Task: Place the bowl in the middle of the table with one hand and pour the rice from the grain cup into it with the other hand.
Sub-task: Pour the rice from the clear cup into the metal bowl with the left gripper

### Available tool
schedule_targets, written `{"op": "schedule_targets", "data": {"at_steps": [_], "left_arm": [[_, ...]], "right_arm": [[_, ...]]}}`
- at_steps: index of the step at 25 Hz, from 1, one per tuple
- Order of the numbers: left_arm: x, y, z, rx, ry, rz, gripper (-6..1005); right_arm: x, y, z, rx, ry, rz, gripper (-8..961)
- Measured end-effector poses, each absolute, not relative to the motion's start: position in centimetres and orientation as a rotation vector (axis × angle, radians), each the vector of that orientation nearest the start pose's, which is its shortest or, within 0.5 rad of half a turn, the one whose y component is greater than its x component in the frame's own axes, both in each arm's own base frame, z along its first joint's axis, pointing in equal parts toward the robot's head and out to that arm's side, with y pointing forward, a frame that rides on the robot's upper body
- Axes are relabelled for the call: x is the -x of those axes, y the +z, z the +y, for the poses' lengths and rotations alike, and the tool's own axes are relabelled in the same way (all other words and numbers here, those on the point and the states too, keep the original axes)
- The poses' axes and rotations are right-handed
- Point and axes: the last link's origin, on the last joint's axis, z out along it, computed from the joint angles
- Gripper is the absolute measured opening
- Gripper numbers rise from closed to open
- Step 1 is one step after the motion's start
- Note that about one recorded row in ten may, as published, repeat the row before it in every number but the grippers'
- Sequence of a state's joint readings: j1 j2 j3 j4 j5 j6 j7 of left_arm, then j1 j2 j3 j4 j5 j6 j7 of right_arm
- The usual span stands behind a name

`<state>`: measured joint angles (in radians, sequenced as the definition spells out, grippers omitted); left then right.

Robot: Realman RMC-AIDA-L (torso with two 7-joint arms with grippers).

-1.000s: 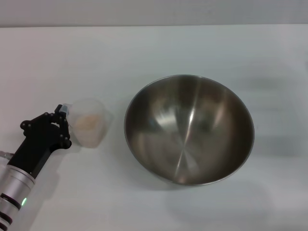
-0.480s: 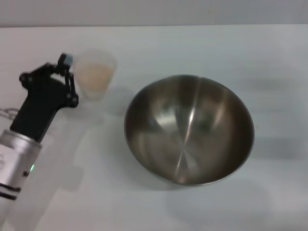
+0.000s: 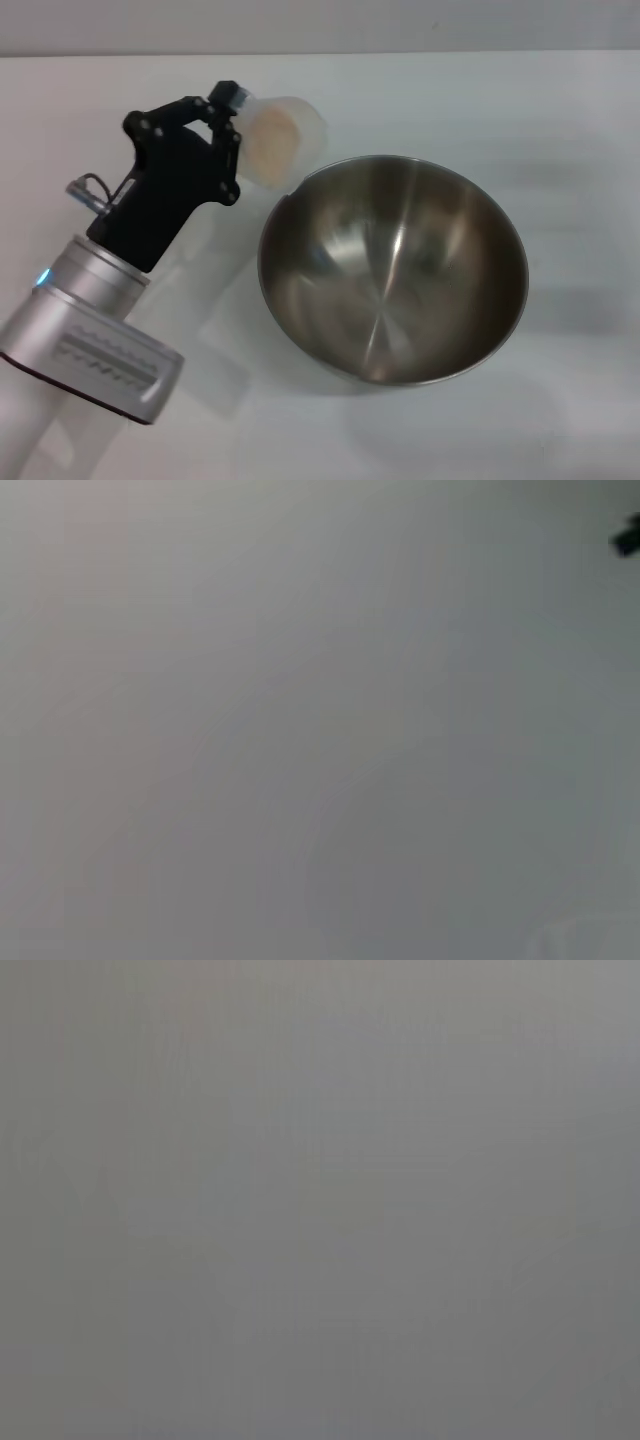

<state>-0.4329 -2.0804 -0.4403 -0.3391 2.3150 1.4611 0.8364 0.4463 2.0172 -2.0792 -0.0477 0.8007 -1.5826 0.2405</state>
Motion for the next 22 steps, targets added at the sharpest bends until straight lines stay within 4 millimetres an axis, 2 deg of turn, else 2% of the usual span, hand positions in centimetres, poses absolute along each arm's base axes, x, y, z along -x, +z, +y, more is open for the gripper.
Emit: {"op": "schedule_targets", "data": {"at_steps": [4,6,7,13,22], "left_arm": [[22.3,-6.9,28.8,1.635,-0.405,0.789,47],[21.8,-7.4,28.4,1.591,-0.343,0.940,49],[21.8,-7.4,28.4,1.591,-0.343,0.940,51],[21.6,-8.7,27.7,1.491,-0.185,1.220,58],[21.4,-9.7,27.0,1.330,-0.026,1.471,68]], "right_arm": [[-32.4,7.6,31.9,1.309,0.931,0.245,523],[-32.5,7.8,31.8,1.294,0.930,0.247,523],[-32.5,7.8,31.8,1.294,0.930,0.247,523],[-32.3,7.9,32.1,1.284,0.919,0.237,523],[-32.1,8.1,32.5,1.263,0.912,0.229,523]]}}
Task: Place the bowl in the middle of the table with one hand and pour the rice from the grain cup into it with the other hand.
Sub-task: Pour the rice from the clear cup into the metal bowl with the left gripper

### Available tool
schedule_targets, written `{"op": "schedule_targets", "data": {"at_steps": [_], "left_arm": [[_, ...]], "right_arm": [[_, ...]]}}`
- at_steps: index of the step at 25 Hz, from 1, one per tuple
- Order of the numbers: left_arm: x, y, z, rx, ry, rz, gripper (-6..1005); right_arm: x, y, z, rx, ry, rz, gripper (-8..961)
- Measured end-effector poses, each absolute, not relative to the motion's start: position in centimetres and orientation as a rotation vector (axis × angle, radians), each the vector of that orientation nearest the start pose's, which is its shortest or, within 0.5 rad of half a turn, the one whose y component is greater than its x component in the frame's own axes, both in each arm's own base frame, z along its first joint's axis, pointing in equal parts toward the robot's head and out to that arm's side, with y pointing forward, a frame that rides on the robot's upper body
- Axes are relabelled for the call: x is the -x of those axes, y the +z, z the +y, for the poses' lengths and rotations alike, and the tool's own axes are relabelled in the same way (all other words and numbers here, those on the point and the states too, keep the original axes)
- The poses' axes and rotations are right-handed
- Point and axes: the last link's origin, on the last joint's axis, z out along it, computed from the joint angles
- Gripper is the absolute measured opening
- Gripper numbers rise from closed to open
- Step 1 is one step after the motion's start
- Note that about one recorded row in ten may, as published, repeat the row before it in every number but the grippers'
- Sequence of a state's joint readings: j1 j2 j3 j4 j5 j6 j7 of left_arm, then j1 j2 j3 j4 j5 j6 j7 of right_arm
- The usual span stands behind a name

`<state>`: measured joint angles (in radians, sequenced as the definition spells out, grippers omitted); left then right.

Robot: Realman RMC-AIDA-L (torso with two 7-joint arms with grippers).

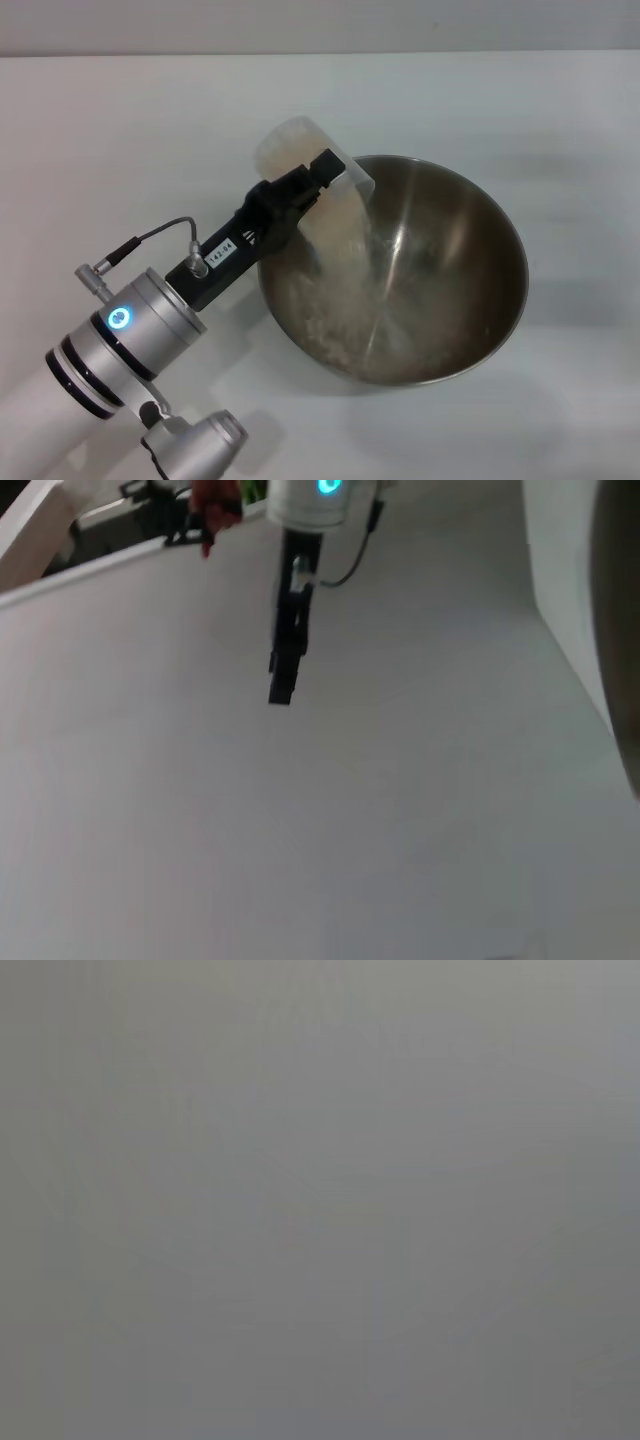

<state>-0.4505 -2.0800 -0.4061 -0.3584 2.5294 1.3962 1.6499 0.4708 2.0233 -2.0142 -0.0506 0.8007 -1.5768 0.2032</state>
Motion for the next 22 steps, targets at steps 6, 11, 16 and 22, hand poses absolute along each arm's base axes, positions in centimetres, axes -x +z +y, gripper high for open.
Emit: {"op": "schedule_targets", "data": {"at_steps": [6,11,16,22], "left_arm": [[21.0,-10.1,26.6,1.195,0.071,1.586,76],[21.2,-10.5,26.4,1.121,0.152,1.671,81],[21.3,-10.6,26.3,1.071,0.194,1.719,87],[21.3,-10.7,26.2,1.047,0.212,1.739,95]], "right_arm": [[-31.8,8.3,33.1,1.253,0.917,0.228,523],[-31.6,8.4,33.4,1.253,0.919,0.226,524],[-31.6,8.4,33.6,1.254,0.919,0.228,524],[-31.6,8.5,33.7,1.250,0.918,0.229,524]]}}
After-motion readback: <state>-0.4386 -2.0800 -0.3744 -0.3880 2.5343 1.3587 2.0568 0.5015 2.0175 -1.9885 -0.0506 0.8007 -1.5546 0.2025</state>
